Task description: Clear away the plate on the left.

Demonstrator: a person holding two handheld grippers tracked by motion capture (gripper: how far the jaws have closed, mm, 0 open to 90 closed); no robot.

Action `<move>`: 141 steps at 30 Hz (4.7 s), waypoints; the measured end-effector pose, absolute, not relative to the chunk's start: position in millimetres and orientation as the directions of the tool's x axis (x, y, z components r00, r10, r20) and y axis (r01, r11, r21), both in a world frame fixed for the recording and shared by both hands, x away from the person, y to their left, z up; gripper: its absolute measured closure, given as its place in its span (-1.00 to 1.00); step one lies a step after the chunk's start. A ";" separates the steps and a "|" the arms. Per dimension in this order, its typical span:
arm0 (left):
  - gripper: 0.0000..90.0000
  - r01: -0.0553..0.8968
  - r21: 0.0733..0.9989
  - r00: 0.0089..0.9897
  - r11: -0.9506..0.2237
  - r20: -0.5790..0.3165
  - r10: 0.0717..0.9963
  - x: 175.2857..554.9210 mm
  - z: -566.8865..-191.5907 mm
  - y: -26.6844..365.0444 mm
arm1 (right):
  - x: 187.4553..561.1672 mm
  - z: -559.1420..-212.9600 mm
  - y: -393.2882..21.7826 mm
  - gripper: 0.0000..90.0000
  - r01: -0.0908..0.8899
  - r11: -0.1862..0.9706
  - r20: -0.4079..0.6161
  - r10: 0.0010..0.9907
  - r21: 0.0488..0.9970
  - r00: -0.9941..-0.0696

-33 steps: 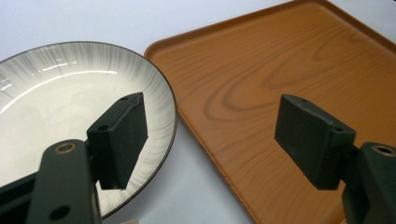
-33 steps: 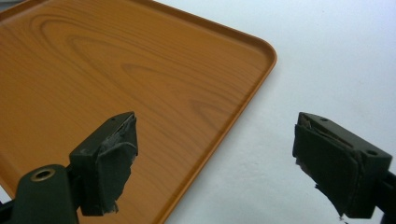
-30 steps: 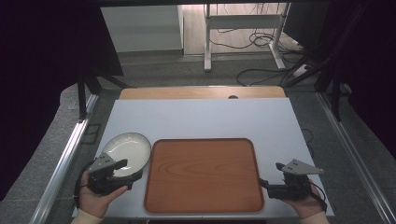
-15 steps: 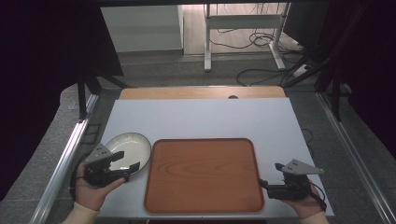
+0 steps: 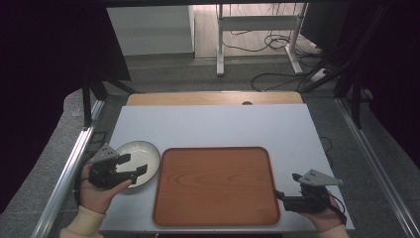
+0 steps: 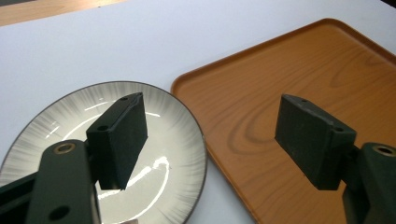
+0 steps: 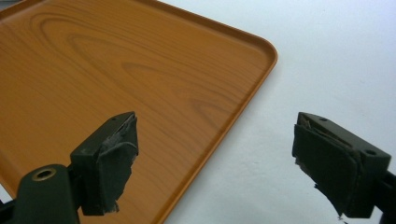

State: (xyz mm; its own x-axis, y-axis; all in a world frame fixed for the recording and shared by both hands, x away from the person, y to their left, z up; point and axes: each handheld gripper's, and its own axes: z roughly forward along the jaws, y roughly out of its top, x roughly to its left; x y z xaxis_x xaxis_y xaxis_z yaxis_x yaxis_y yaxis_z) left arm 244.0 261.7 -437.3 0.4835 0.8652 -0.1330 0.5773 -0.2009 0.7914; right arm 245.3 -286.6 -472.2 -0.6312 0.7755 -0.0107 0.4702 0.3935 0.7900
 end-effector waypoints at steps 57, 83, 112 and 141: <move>-0.47 0.708 0.703 0.276 -0.062 -0.196 0.941 329.8 -457.8 342.0 | 248.0 -478.2 -285.4 -0.67 0.485 0.419 -0.016 0.769 0.767 -0.639; -0.43 0.754 0.657 0.232 -0.030 -0.223 0.947 347.8 -476.2 361.5 | 247.6 -479.2 -284.3 -0.67 0.487 0.425 -0.016 0.765 0.763 -0.644; -0.26 0.811 0.583 0.199 0.049 -0.354 0.914 342.2 -521.8 382.4 | 248.0 -481.6 -282.3 -0.67 0.495 0.433 -0.013 0.763 0.753 -0.646; 0.60 0.849 0.513 0.149 0.124 -0.457 0.877 338.4 -541.9 384.8 | 249.5 -484.5 -281.1 -0.67 0.512 0.449 -0.016 0.763 0.732 -0.647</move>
State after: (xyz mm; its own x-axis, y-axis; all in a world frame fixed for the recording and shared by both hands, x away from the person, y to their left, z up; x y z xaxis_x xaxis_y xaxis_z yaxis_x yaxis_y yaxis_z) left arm 338.4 384.8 -541.9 0.1487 0.8767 -0.4574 0.8492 0.1239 0.5134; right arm 249.5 -281.1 -484.5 -0.6466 0.7626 -0.0156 0.5121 0.4491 0.7321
